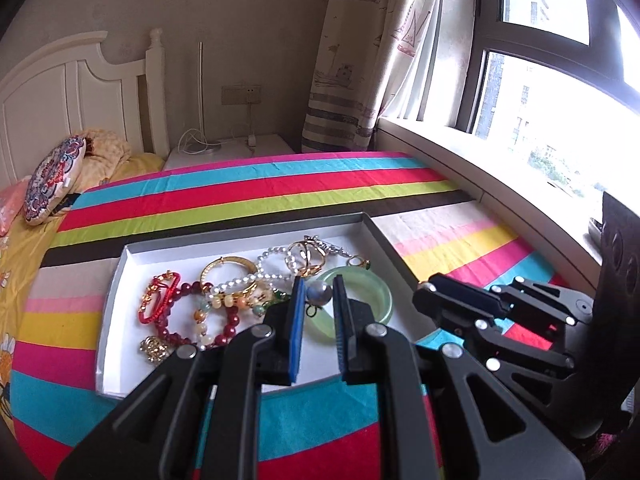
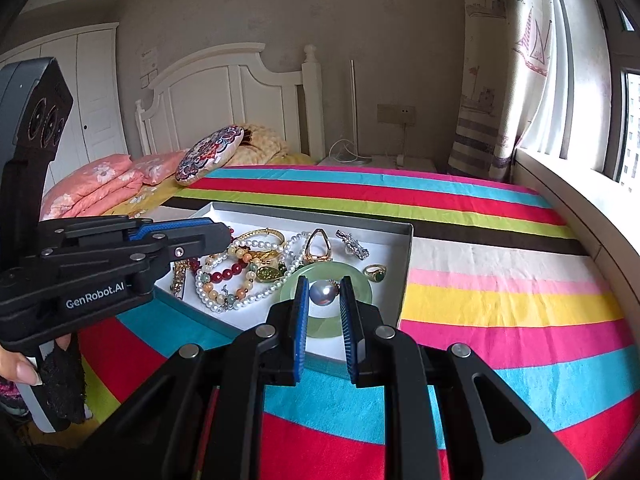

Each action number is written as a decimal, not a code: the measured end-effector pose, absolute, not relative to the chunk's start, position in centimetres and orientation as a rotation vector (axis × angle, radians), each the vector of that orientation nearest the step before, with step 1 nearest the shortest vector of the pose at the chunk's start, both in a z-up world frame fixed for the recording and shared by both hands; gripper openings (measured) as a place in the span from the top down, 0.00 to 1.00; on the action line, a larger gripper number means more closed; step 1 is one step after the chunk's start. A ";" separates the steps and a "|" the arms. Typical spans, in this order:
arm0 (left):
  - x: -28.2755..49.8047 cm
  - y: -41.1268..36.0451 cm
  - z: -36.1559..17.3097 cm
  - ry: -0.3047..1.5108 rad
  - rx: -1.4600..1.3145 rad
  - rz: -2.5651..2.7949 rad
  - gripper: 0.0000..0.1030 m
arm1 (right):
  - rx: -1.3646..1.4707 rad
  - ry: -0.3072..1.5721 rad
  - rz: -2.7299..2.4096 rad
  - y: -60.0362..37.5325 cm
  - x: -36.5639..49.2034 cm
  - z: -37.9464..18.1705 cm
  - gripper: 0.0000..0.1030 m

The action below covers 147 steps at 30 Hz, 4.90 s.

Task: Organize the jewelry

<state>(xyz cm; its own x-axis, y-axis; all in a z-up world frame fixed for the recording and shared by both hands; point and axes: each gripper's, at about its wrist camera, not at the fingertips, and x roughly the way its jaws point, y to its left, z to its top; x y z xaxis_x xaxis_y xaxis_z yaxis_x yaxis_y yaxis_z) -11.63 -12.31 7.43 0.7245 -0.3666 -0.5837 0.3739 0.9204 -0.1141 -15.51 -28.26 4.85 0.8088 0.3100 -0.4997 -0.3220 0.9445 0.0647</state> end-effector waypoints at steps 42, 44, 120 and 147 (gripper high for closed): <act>-3.9 -15.3 5.1 0.832 -0.050 -0.548 0.70 | 0.003 0.699 0.328 -27.2 -10.2 2.6 0.73; -4.1 -15.2 5.4 0.815 -0.039 -0.534 0.58 | 0.007 0.698 0.322 -27.4 -10.2 2.7 0.67; -15.2 -4.7 2.8 0.515 -0.019 0.042 0.02 | 0.049 0.563 0.158 -25.2 -16.2 2.6 0.16; -15.2 -4.7 2.8 0.513 -0.020 0.043 0.02 | 0.052 0.563 0.158 -25.3 -16.2 2.6 0.16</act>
<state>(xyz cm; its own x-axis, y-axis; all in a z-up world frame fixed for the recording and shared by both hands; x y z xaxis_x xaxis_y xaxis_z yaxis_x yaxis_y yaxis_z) -15.21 -4.71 2.79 0.8703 0.0357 -0.4913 -0.0457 0.9989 -0.0083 -16.18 -25.27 2.62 0.8336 0.1634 -0.5276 -0.1349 0.9865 0.0924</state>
